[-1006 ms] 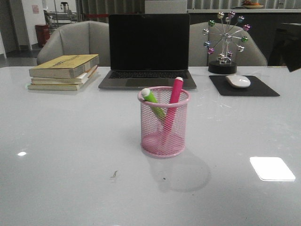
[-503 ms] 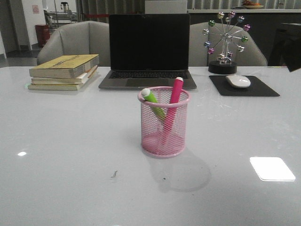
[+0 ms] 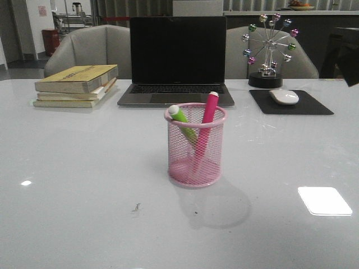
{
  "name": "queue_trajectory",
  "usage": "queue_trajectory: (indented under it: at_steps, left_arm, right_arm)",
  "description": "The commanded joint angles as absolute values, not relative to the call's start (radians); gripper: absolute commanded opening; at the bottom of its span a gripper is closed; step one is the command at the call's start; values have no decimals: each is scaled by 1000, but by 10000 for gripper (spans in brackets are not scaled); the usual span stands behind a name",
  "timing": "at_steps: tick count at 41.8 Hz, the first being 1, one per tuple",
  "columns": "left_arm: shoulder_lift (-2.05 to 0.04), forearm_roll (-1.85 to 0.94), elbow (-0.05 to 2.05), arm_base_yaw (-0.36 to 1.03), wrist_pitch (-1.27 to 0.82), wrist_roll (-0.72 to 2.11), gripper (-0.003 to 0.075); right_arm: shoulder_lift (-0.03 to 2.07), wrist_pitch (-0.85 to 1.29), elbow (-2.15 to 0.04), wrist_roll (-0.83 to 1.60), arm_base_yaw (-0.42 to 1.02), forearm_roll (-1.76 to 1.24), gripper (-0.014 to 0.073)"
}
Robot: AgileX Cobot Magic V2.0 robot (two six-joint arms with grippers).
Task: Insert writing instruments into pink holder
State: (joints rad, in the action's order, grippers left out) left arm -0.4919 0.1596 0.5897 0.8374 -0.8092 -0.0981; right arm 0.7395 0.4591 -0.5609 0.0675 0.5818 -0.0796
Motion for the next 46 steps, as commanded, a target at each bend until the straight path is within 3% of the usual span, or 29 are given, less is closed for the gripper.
queue_trajectory:
  at_steps: [1,5,9,30,34,46]
  left_arm:
    - [-494,164,618,838,-751,-111,183]
    - [-494,157,618,838,-752,-111,90]
    - [-494,157,618,838,-752,-111,92]
    - [-452,150,614,822,-752,-111,92]
    - [-394,150,599,746,-722,-111,92]
    - [-162,122,414,337,-401,-111,92]
  right_arm:
    - [734,404,-588,74,577,-70,239]
    - [734,393,-588,74,577,-70,118]
    - [734,397,-588,74,577,-70,52]
    - [734,399,-588,74,577,-70,51]
    - [734,398,-588,74,577,-70,51]
    - [734,398,-588,74,577,-70,51]
